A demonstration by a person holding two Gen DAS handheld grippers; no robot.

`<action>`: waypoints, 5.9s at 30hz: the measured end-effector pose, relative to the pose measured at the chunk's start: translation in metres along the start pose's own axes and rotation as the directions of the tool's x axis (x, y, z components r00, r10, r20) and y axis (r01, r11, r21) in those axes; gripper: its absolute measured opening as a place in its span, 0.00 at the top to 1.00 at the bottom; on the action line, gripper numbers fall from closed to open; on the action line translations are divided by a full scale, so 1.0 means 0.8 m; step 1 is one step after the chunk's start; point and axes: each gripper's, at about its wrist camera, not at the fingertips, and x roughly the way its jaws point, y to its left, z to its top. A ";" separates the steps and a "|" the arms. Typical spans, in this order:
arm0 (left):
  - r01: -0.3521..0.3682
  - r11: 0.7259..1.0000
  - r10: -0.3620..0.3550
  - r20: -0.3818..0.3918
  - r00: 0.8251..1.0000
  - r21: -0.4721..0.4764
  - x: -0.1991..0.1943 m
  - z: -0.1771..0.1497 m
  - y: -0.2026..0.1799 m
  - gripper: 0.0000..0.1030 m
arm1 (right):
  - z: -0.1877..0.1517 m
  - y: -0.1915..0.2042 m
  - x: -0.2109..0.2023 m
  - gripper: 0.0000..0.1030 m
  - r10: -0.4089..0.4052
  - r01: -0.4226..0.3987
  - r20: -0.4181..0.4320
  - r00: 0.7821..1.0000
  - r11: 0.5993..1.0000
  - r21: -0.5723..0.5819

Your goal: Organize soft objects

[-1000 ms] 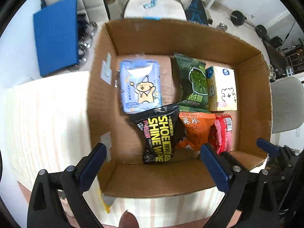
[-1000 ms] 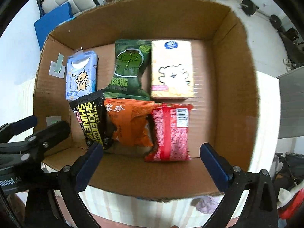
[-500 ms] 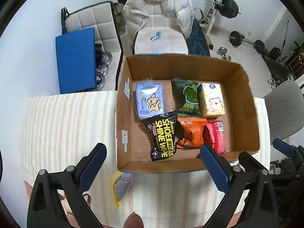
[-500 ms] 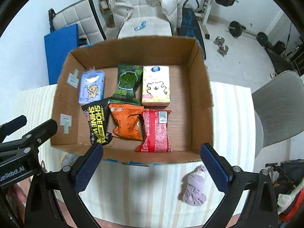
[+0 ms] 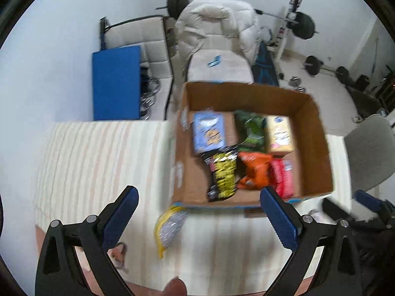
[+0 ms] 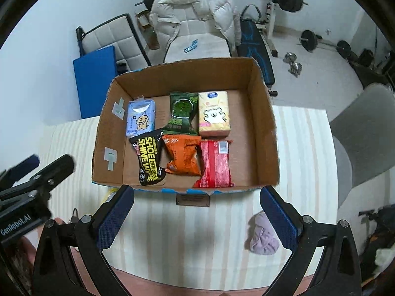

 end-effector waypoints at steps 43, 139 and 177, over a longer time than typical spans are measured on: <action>0.081 0.977 -0.167 -0.473 0.865 -0.197 0.214 -0.185 0.024 0.58 | -0.182 -0.113 0.204 0.65 0.044 0.064 -0.354 0.934 0.955 0.288; 0.032 0.999 -0.032 0.066 0.997 0.007 -0.112 -0.060 -0.066 0.02 | -0.048 -0.050 -0.085 0.00 -0.062 0.063 0.107 0.992 0.998 -0.005; 0.034 0.999 -0.026 0.231 0.973 -0.028 -0.322 -0.180 -0.061 0.02 | -0.220 -0.026 -0.369 0.00 0.016 0.022 0.357 0.934 0.995 -0.102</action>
